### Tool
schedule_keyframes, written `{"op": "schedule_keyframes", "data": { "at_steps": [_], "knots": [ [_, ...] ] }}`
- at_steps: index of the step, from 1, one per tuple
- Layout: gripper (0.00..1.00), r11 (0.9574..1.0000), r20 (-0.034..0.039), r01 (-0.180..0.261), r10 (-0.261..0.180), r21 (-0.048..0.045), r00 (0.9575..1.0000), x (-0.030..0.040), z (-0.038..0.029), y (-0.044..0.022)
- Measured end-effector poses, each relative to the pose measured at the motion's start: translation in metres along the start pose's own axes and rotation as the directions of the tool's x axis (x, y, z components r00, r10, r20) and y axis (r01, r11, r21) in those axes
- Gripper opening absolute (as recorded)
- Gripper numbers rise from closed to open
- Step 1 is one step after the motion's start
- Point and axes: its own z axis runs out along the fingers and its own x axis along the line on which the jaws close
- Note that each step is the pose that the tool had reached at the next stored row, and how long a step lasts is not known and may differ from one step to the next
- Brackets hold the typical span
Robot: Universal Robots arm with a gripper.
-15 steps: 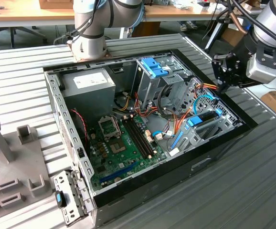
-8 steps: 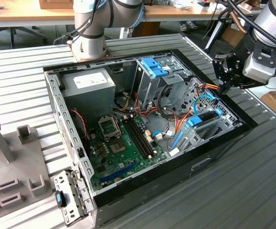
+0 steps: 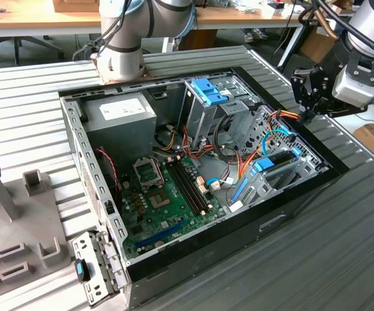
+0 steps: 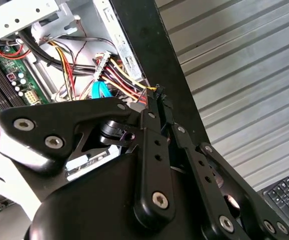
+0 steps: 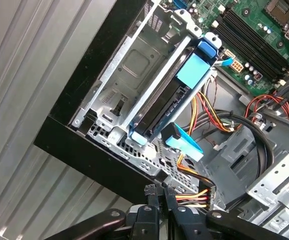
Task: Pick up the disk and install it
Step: 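Insert the disk into the insertion slot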
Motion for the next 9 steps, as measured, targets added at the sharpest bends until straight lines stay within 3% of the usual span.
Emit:
{"op": "schedule_keyframes", "data": {
  "at_steps": [2, 3, 4, 6, 7, 9],
  "knots": [
    [0.17, 0.9998, -0.0056, -0.020, 0.020, 0.0007, 0.9998, 0.0000, -0.0019, -0.0005],
    [0.17, 0.9994, -0.0118, -0.034, 0.034, -0.0006, 0.9994, 0.0000, -0.0021, -0.0007],
    [0.17, 0.9977, -0.0265, -0.068, 0.068, -0.0034, 0.9974, 0.0000, -0.0021, -0.0006],
    [0.17, 0.9897, -0.0505, -0.143, 0.143, -0.0030, 0.9885, 0.0000, -0.0021, -0.0006],
    [0.17, 0.9869, -0.0565, -0.162, 0.161, -0.0026, 0.9853, 0.0000, -0.0021, -0.0006],
    [0.17, 0.9770, -0.0729, -0.213, 0.213, -0.0007, 0.9744, 0.0000, -0.0021, -0.0006]
  ]
}}
